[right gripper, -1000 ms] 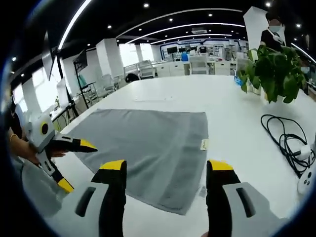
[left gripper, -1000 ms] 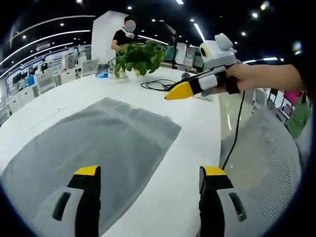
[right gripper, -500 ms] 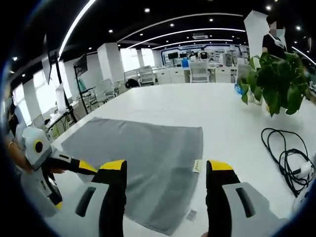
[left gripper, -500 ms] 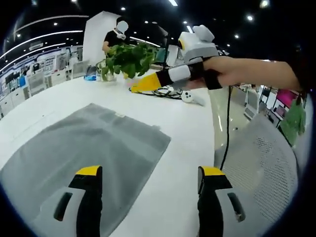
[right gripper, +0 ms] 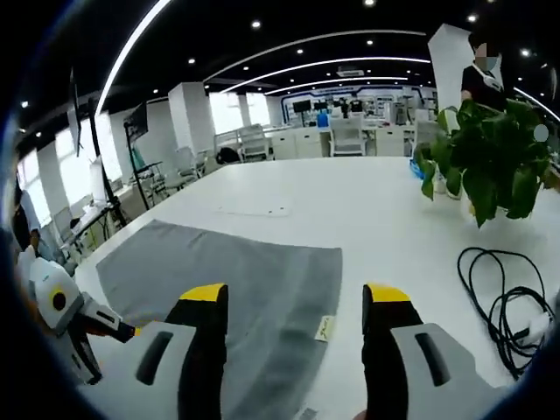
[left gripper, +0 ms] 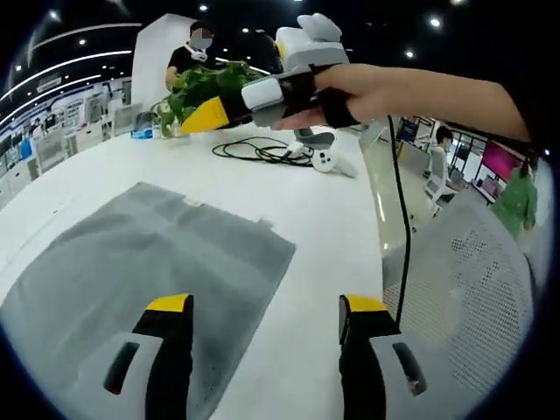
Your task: Fold the towel on the table until its edges align and the towel forms a compact rectangular stack.
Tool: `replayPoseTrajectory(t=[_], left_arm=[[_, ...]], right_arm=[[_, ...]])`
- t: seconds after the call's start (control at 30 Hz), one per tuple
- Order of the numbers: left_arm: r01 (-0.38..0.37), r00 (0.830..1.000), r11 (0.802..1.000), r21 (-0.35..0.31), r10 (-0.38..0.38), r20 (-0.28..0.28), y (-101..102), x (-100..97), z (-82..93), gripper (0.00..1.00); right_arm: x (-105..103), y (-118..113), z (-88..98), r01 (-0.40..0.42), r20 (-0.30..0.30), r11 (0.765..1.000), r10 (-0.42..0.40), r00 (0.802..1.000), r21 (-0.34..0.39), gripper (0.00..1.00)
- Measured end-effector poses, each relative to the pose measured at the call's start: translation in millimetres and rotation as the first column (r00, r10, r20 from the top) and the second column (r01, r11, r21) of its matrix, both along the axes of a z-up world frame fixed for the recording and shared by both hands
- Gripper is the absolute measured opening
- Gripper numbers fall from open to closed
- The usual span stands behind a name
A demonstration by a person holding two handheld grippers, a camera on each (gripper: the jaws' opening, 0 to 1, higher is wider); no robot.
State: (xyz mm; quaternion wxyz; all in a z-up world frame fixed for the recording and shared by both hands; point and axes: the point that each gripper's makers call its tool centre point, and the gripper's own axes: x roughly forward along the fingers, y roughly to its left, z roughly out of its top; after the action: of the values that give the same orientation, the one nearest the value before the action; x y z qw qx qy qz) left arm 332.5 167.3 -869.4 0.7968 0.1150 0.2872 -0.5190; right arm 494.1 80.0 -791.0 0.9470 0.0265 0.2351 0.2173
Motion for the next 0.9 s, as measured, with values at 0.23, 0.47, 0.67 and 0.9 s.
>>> replayPoseTrajectory(t=[0.23, 0.47, 0.67, 0.9], left_arm=[[0.052, 0.999, 0.998, 0.024, -0.052, 0.008, -22.1, 3.7, -7.0, 0.67], [0.085, 0.996, 0.996, 0.04, -0.086, 0.025, -37.8, 9.5, -10.5, 0.64], [0.116, 0.992, 0.992, 0.055, -0.118, 0.043, -49.1, 11.2, -13.4, 0.6], [0.192, 0.977, 0.978, 0.082, -0.198, 0.079, -66.4, 6.0, -17.9, 0.5]], right_arm=[[19.1, -2.4, -6.5, -0.01, -0.004, 1.0, 0.01, 1.0, 0.006, 0.6], [32.4, -3.8, -20.5, -0.011, -0.024, 1.0, 0.012, 1.0, 0.017, 0.58], [44.8, -1.4, -27.3, -0.016, -0.03, 1.0, 0.016, 0.999, 0.007, 0.57], [64.3, 1.5, -35.1, -0.009, -0.036, 1.0, 0.009, 0.999, 0.003, 0.54]])
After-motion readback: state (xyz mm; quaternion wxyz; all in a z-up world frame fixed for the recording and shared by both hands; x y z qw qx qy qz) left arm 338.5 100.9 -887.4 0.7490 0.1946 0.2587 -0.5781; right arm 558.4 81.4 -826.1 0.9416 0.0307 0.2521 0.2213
